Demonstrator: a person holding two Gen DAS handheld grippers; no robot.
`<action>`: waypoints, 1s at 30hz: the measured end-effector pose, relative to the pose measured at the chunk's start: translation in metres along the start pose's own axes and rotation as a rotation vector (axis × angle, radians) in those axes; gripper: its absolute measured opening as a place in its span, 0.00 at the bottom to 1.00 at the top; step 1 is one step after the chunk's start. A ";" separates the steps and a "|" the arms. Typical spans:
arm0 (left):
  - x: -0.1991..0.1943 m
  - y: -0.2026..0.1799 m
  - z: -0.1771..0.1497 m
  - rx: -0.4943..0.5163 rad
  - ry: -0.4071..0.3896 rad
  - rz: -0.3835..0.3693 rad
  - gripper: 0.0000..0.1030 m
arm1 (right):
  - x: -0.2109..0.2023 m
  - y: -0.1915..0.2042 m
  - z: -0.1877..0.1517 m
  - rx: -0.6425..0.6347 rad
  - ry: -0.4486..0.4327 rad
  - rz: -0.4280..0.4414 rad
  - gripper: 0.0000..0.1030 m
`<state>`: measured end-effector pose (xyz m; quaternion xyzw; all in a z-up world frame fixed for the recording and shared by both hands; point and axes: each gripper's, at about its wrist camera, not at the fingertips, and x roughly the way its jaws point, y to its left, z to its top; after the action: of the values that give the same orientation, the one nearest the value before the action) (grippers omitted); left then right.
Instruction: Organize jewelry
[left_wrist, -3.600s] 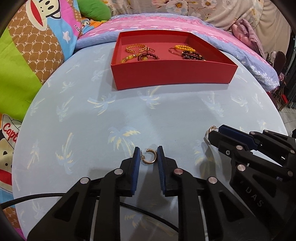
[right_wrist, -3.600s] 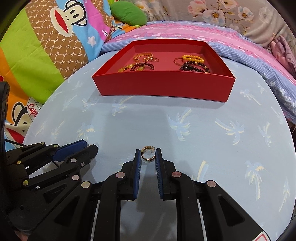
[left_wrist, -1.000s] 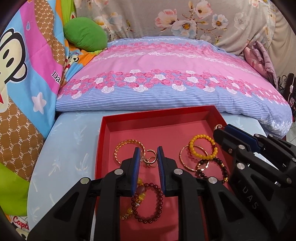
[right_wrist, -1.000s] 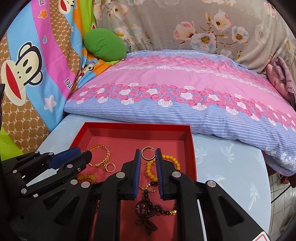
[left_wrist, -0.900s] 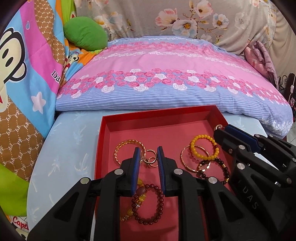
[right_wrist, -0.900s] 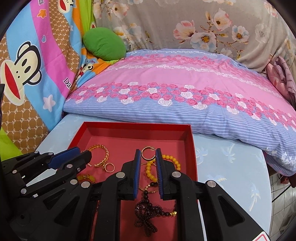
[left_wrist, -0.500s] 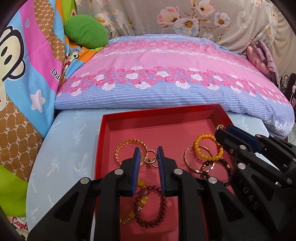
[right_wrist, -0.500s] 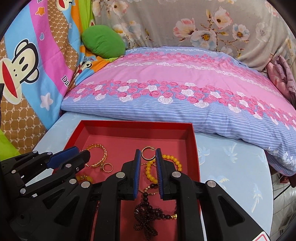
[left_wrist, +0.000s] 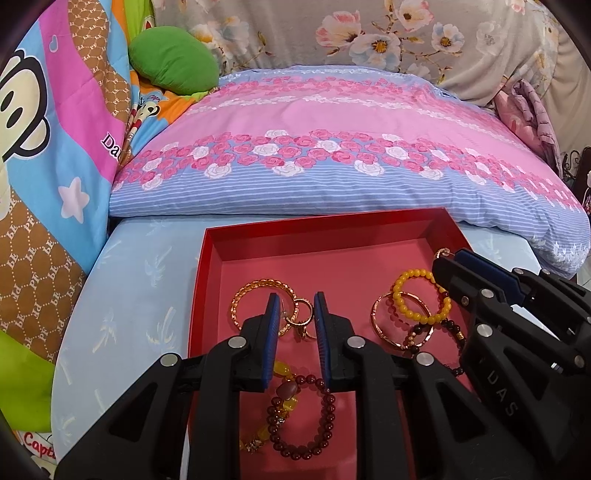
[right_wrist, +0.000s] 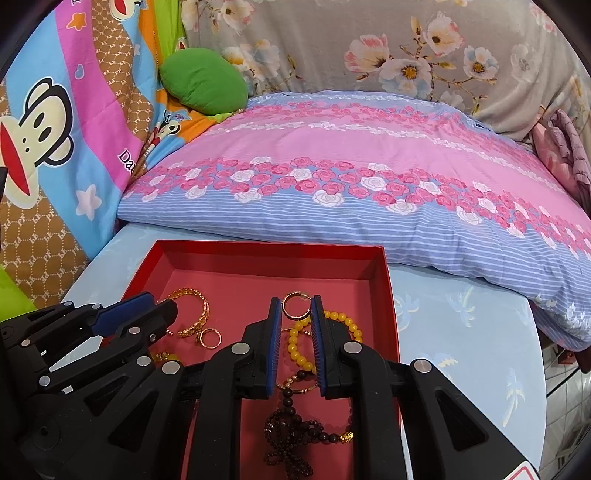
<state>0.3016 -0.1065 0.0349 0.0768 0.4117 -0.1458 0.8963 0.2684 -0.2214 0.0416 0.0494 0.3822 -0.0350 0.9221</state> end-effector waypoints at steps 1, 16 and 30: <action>0.000 0.000 0.000 0.000 0.000 0.001 0.18 | 0.000 0.000 0.000 0.000 0.000 -0.002 0.15; -0.005 0.008 -0.006 -0.031 0.000 0.061 0.41 | -0.007 0.002 -0.005 -0.003 -0.016 -0.051 0.44; -0.038 0.011 -0.030 -0.062 -0.024 0.112 0.70 | -0.049 -0.013 -0.028 0.088 -0.043 -0.051 0.67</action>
<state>0.2605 -0.0807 0.0449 0.0701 0.4003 -0.0836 0.9099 0.2133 -0.2298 0.0556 0.0795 0.3617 -0.0764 0.9258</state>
